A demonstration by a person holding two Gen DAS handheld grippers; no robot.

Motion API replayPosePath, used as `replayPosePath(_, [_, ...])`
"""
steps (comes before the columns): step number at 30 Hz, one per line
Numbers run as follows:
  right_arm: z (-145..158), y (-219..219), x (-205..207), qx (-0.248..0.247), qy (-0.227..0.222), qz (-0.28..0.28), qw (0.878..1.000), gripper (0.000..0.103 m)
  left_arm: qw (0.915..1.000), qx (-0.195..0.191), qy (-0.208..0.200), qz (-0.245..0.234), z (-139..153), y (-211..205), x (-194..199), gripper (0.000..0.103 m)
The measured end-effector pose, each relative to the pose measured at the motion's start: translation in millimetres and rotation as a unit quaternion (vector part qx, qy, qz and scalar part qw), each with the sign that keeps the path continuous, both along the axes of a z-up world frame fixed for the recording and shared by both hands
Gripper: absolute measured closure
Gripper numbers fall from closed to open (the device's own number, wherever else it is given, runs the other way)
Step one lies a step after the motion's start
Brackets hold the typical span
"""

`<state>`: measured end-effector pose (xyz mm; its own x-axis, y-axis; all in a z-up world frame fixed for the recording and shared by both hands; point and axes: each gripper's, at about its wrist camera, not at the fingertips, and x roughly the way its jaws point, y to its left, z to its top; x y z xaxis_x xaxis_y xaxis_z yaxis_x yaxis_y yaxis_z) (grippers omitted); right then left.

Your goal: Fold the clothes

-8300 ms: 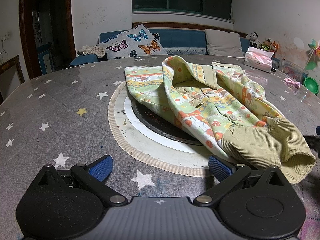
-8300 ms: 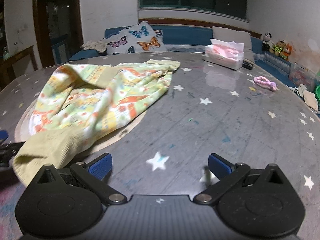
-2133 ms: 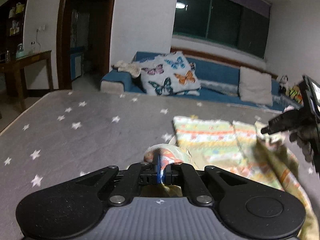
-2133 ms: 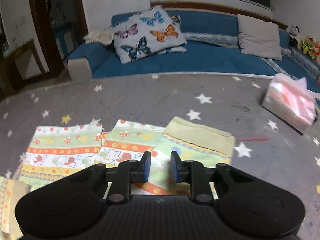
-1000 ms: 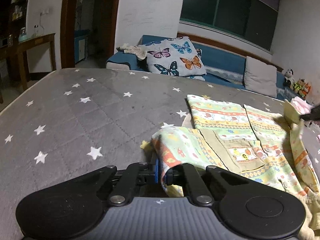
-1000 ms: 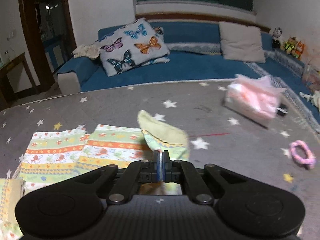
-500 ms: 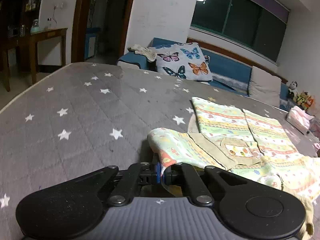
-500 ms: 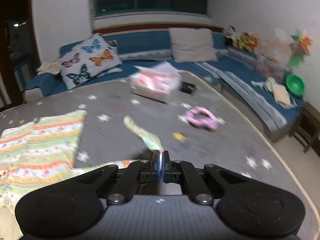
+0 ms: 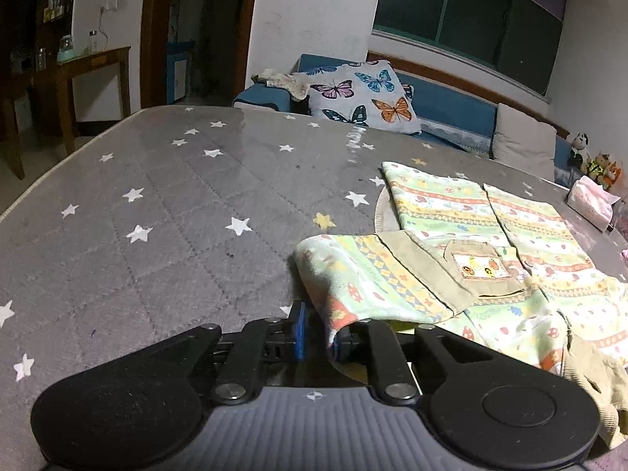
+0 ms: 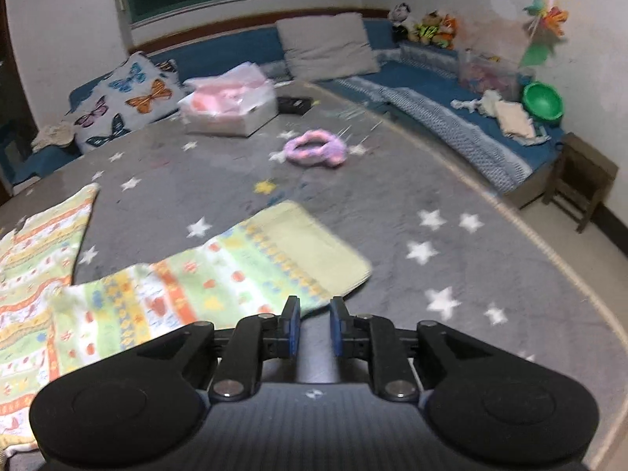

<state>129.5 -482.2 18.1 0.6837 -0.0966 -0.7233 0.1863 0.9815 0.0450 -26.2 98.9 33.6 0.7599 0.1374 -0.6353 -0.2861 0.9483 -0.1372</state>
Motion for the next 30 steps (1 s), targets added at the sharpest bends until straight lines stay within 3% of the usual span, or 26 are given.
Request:
replayPosePath(1, [3,-1,0,-0.003,-0.003,-0.001,1.0,0.086,1.0,0.001,0.0,0.001,0,0,0,0.087])
replayPosePath(4, [14,-1,1,-0.004,-0.01,0.008,1.0,0.086,0.9999,0.008,0.003,0.008,1,-1,0,0.071])
replayPosePath(12, [39,11,1,-0.02,-0.026,0.035,0.999,0.079,0.9998,0.021,-0.001,0.001,5,-3,-4,0.057])
replayPosePath(14, [35,20,6,-0.016,-0.021,0.053,0.998,0.074,0.9996,0.027,-0.002,-0.005,6,-6,-6,0.051])
replayPosePath(19, [20,46,19,0.0,-0.007,0.094,0.996,0.074,0.9984,0.052,0.0,-0.024,7,-17,-7,0.044])
replayPosePath(26, [-5,79,43,0.002,0.006,0.12,0.993,0.066,0.9922,0.11,-0.005,-0.058,7,-38,-3,0.023])
replayPosePath(30, [-14,83,50,-0.007,0.01,0.115,0.993,0.061,0.9877,0.138,-0.001,-0.072,3,-48,6,0.022])
